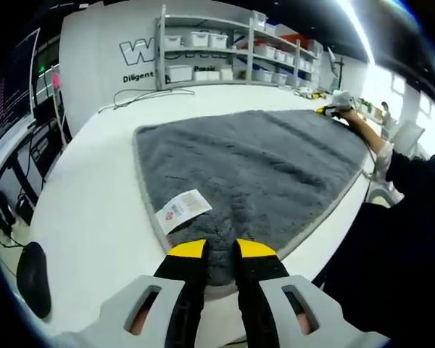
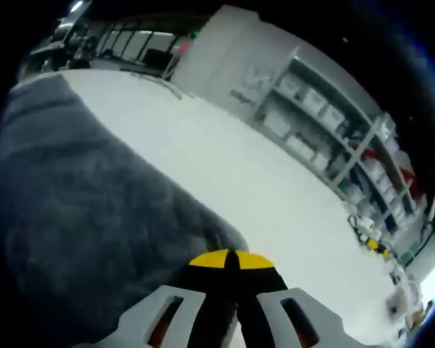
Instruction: Open the folded towel by lifting each exposed corner and separating the folded layers until the towel lies flat within the target outline without major curled edges
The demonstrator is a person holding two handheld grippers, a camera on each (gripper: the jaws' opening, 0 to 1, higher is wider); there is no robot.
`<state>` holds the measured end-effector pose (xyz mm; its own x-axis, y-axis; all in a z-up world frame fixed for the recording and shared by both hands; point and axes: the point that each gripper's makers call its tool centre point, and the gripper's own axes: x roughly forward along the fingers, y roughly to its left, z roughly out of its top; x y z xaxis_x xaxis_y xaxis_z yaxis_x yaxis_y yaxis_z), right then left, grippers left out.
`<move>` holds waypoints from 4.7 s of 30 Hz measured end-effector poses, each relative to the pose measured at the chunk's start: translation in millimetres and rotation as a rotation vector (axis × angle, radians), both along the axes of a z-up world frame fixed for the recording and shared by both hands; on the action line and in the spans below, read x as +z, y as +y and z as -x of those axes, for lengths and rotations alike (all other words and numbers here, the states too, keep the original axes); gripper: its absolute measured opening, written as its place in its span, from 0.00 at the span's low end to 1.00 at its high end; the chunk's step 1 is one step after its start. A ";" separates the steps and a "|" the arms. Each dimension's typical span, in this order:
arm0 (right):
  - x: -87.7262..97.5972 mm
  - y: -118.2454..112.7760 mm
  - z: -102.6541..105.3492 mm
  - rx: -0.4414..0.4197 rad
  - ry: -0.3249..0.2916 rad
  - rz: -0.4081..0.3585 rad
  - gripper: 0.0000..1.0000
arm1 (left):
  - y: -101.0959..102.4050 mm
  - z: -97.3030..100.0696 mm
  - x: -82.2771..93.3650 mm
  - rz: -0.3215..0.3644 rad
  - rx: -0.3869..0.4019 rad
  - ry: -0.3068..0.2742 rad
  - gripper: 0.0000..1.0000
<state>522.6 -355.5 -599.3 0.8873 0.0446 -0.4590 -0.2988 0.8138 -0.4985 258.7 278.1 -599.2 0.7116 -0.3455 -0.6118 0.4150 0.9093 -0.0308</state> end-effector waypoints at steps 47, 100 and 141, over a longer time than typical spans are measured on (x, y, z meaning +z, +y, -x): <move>25.6 -4.6 -8.0 0.037 -0.053 -0.131 0.00 | 2.9 -29.0 39.8 0.218 0.111 -0.196 0.01; 24.9 5.4 117.8 -0.067 0.053 -0.211 0.00 | 13.7 -111.3 55.5 0.221 0.206 -0.307 0.01; 1.0 -16.3 97.8 0.062 0.085 -0.265 0.00 | 28.5 -137.3 4.1 -0.036 0.219 -0.279 0.01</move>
<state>424.8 -371.9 -598.3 0.8380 0.2258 -0.4967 -0.3833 0.8915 -0.2415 396.0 306.5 -595.1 0.9078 -0.1480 -0.3924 0.1977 0.9762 0.0894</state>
